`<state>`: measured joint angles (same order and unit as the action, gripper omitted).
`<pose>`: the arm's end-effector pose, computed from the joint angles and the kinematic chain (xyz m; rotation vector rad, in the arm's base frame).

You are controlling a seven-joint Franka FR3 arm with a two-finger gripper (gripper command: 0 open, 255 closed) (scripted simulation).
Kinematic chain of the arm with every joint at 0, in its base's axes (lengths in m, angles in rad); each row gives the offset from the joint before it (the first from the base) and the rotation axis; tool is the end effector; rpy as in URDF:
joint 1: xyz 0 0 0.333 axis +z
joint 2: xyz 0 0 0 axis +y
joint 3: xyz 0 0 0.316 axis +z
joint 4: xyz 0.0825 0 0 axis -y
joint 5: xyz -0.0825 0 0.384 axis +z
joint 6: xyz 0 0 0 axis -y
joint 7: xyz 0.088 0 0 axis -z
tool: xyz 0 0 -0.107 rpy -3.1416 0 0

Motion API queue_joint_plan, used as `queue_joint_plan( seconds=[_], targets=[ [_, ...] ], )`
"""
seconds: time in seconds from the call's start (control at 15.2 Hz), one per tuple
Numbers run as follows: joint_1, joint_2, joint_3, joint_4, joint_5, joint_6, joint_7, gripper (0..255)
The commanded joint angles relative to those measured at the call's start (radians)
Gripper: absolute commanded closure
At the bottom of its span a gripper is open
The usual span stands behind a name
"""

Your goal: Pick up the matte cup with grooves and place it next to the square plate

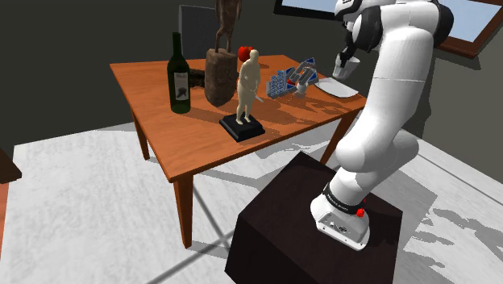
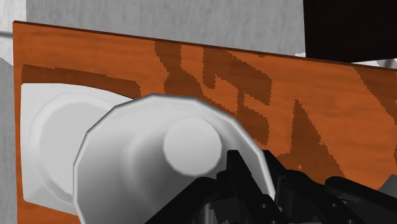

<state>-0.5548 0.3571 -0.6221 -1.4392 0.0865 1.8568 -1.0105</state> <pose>0.3168 -0.5849 0.5299 2.9666 -0.2117 -0.0706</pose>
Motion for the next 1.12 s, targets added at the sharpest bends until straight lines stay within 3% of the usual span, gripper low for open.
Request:
queue_joint_plan(
  seconds=[0.0,1.06],
  targets=[
    [0.001,0.000,0.000,-0.027,0.001,0.028,-0.002,255],
    [0.009,0.030,0.014,-0.205,0.019,0.230,0.000,255]
  ],
)
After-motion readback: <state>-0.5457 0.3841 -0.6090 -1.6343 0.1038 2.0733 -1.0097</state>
